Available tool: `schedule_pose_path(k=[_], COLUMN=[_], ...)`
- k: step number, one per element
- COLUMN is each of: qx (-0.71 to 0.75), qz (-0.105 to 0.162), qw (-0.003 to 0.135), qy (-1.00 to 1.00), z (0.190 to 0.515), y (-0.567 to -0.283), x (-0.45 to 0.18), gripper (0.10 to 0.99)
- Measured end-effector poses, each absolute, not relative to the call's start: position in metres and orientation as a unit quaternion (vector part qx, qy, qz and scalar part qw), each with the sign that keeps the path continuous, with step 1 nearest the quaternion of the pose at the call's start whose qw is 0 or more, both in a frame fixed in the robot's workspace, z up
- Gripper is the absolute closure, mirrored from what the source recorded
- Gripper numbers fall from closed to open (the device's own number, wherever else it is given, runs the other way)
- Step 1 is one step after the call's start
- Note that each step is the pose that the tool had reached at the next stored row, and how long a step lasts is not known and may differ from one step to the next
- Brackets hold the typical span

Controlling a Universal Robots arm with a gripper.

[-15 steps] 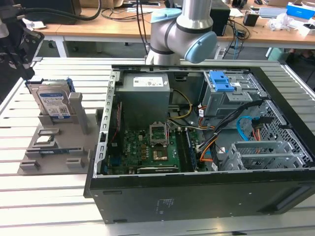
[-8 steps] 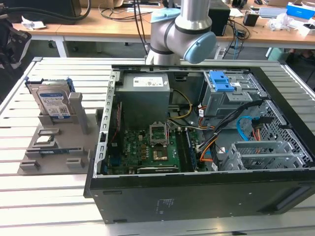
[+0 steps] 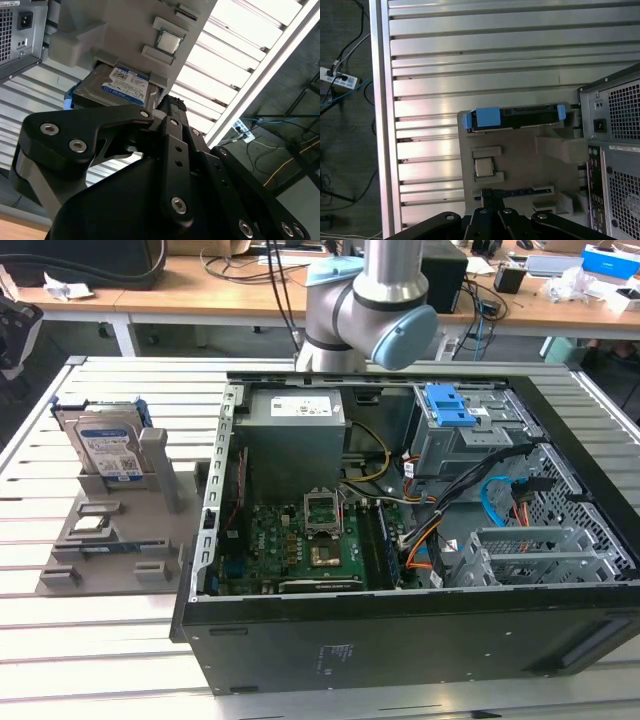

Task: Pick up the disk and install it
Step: 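Reach for the disk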

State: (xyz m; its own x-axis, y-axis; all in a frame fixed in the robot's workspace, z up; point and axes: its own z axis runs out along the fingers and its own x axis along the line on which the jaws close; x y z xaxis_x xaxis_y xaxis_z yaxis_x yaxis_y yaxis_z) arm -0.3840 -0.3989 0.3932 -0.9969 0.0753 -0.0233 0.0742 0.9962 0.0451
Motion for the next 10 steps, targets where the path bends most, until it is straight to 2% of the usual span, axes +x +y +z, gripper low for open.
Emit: schedule_pose_path(k=[10], qx=[0.037], qz=[0.022], qw=[0.012], qy=[0.999], z=[0.393], y=[-0.399], x=[-0.412], gripper=[0.98])
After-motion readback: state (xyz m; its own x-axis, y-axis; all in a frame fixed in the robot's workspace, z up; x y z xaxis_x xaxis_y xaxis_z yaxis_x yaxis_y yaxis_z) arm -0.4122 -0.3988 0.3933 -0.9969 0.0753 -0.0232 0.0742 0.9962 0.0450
